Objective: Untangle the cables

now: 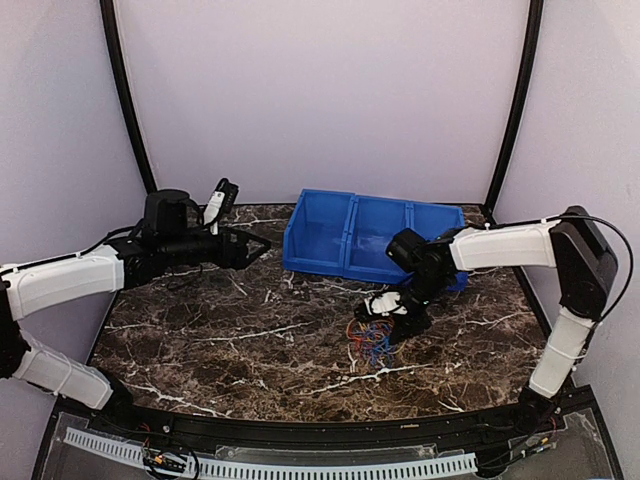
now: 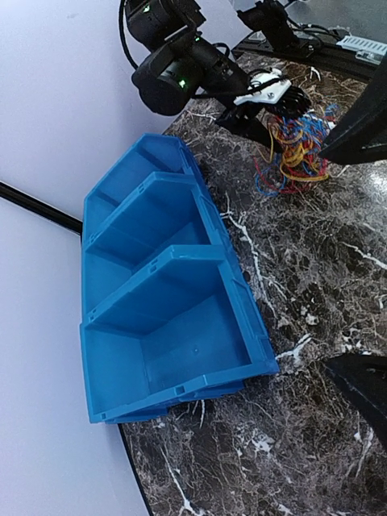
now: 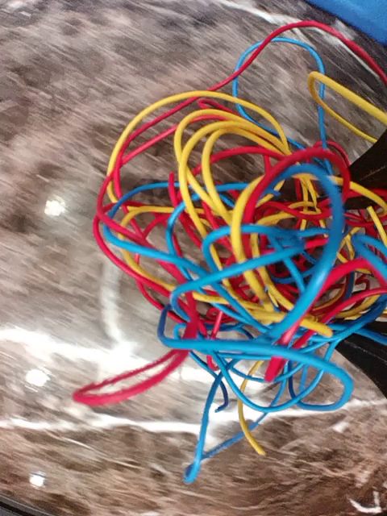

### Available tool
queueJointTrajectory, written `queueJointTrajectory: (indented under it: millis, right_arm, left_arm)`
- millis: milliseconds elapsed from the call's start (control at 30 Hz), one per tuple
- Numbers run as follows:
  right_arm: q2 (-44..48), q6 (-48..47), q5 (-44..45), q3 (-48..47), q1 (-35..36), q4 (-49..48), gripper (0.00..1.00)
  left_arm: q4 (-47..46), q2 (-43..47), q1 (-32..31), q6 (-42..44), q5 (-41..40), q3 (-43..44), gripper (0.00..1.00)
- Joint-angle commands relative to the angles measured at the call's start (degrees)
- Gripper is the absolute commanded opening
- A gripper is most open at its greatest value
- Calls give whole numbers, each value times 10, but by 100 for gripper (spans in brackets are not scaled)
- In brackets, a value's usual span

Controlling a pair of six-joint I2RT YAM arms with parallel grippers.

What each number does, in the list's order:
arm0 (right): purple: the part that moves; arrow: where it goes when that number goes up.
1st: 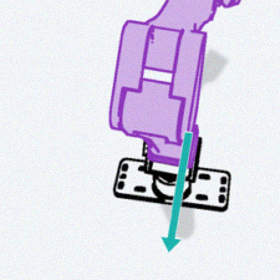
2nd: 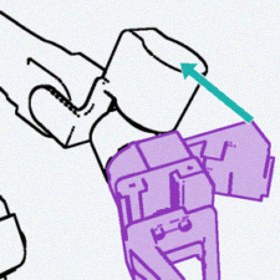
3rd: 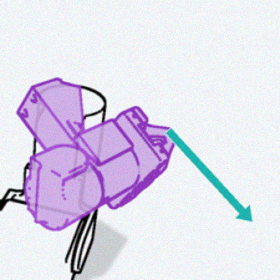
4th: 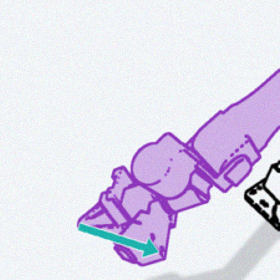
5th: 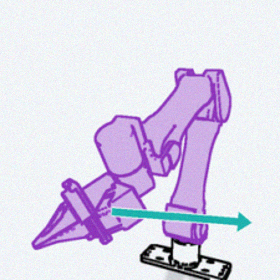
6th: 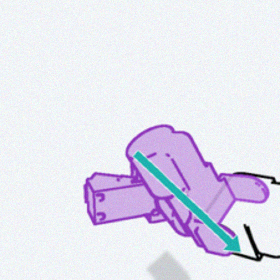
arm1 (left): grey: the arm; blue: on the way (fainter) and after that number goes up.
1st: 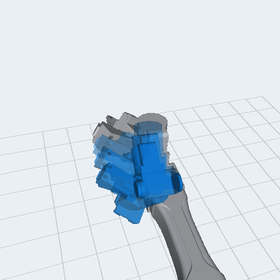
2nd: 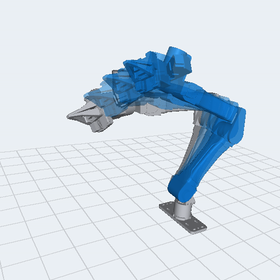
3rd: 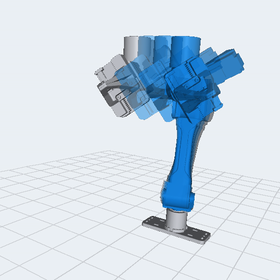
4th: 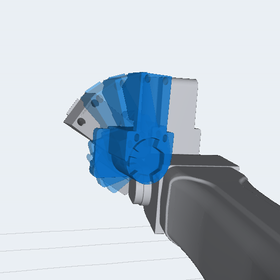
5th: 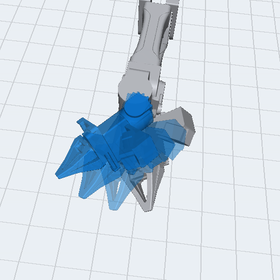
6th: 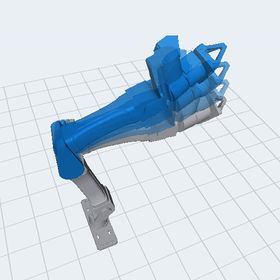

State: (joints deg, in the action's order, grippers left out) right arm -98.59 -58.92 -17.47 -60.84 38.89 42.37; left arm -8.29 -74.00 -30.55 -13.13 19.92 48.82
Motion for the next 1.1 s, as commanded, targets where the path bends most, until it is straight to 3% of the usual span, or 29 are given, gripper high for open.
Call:
queueJointTrajectory:
  millis: [0,133,233,333,533,633,700,800,933,1067]
  right_arm:
    - [-66,20,-74,-117,54,-42,49]
    - [-62,8,-95,-190,49,25,62]
    - [15,0,-71,-139,32,18,83]
    - [92,8,-27,-64,26,-4,89]
    - [169,96,-86,12,10,-106,83]
    - [155,142,-98,35,9,-189,79]
    - [125,160,-76,25,9,-200,76]
    - [85,160,-47,6,9,-196,72]
    - [63,160,-54,2,18,-203,71]
    - [55,158,-44,1,25,-202,70]
  left_arm:
    - [31,61,-7,-52,-27,-13,82]
    - [57,94,-14,-71,-48,-45,76]
    - [57,94,-18,-92,-46,-71,71]
    - [33,64,-26,-116,-17,-100,66]
    - [-11,-57,-48,-123,59,-99,56]
    - [-51,-114,-59,-135,105,-84,45]
    - [-73,-149,-65,-146,116,-69,43]
    - [-104,-204,-74,-161,144,-55,46]
    - [-110,-262,-97,-156,144,-17,59]
    - [-103,-299,-112,-160,140,15,54]
